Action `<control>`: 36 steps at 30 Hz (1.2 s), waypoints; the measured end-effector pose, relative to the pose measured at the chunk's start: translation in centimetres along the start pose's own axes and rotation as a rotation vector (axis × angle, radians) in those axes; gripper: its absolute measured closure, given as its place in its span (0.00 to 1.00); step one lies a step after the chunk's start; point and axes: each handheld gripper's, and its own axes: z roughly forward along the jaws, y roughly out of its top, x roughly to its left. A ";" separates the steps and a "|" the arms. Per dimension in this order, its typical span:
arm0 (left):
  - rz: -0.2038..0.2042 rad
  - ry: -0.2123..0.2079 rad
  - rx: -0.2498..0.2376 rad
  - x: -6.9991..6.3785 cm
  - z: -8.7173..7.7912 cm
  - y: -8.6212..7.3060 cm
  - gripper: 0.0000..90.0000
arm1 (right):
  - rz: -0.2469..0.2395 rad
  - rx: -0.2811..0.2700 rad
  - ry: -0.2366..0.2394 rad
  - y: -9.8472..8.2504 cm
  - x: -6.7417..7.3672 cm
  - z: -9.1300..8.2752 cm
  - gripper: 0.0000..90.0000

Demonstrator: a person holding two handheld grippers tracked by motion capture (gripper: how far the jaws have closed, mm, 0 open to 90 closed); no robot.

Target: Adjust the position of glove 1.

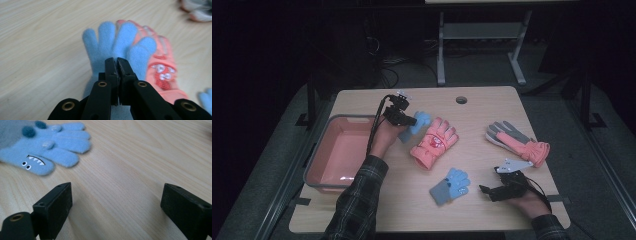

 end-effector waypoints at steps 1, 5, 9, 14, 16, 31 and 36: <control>0.005 -0.011 -0.007 -0.2 -0.2 0.0 0.98 | -0.001 0.000 0.000 0.0 0.0 0.0 0.11; 0.019 -0.041 -0.020 -1.0 -1.2 -0.2 0.98 | -0.001 0.001 0.001 0.0 0.0 0.0 0.11; 0.038 -0.062 -0.032 -2.0 -2.2 -0.4 0.98 | -0.001 0.000 0.000 0.0 0.0 0.0 0.12; 0.071 -0.079 -0.040 -3.2 -3.1 -0.9 0.98 | 0.009 -0.028 0.026 0.2 0.2 -0.7 0.44; 0.074 -0.091 -0.046 -3.5 -3.3 -1.3 0.98 | -0.003 -0.040 0.058 0.5 0.6 -1.0 0.65; 0.118 -0.156 -0.073 -6.3 -4.3 -2.7 0.98 | -0.129 -0.019 0.335 3.0 5.6 1.9 1.00; 0.129 -0.169 -0.065 -6.8 -4.2 -3.2 0.98 | -0.154 -0.011 0.358 3.7 6.9 3.2 1.00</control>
